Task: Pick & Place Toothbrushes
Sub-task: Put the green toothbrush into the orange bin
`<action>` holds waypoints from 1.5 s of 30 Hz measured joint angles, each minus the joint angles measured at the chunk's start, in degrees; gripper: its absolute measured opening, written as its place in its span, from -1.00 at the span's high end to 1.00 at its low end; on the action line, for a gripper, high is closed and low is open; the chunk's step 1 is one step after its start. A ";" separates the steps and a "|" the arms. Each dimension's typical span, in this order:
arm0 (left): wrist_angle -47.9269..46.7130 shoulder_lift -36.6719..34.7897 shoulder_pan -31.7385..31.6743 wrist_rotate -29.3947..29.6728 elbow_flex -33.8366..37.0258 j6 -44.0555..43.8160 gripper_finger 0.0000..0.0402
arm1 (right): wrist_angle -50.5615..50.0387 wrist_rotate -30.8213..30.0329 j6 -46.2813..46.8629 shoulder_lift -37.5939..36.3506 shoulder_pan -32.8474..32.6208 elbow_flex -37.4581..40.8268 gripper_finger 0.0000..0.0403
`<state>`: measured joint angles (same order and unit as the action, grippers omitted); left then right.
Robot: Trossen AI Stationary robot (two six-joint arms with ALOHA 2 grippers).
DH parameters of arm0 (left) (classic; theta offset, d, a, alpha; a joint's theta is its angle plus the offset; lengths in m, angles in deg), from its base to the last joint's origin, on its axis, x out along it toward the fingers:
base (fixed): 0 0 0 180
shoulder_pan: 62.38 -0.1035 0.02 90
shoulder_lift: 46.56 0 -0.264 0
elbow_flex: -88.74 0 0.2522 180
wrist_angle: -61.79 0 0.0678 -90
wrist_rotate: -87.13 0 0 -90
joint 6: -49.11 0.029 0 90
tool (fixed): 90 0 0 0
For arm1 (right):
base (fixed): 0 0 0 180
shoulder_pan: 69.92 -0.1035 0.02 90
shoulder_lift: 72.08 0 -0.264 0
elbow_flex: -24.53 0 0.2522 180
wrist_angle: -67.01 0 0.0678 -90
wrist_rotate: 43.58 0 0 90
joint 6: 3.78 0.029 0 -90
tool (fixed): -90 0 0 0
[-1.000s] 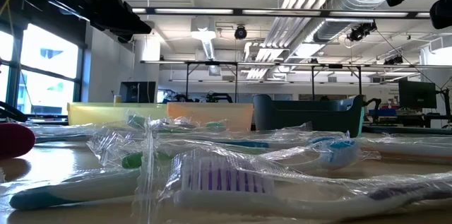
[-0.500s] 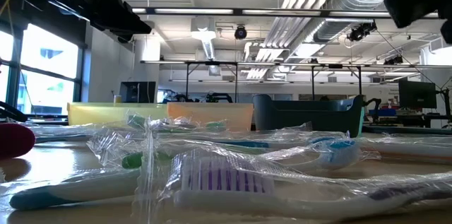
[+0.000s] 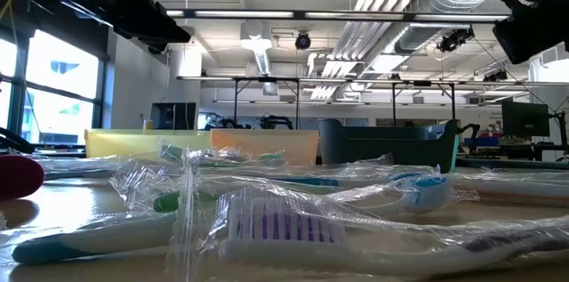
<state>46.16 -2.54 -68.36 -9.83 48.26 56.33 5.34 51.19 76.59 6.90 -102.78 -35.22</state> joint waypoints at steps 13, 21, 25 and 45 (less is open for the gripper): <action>0.00 0.01 -0.01 0.02 0.00 -0.03 1.00 | 2.57 -0.49 5.35 1.08 -3.93 2.15 0.40; 0.00 0.01 0.00 0.02 0.00 -0.04 1.00 | 4.69 0.54 5.03 8.84 -4.07 2.15 0.40; 0.00 -0.01 0.00 0.01 0.00 -0.04 1.00 | 6.10 1.95 3.92 11.86 -4.07 1.96 0.40; 0.02 0.00 -0.01 0.00 0.00 -0.04 1.00 | 6.57 0.10 2.18 11.80 -4.05 2.06 0.70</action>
<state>46.18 -2.54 -68.36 -9.83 48.26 56.29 11.91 51.29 78.77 18.71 -106.83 -33.16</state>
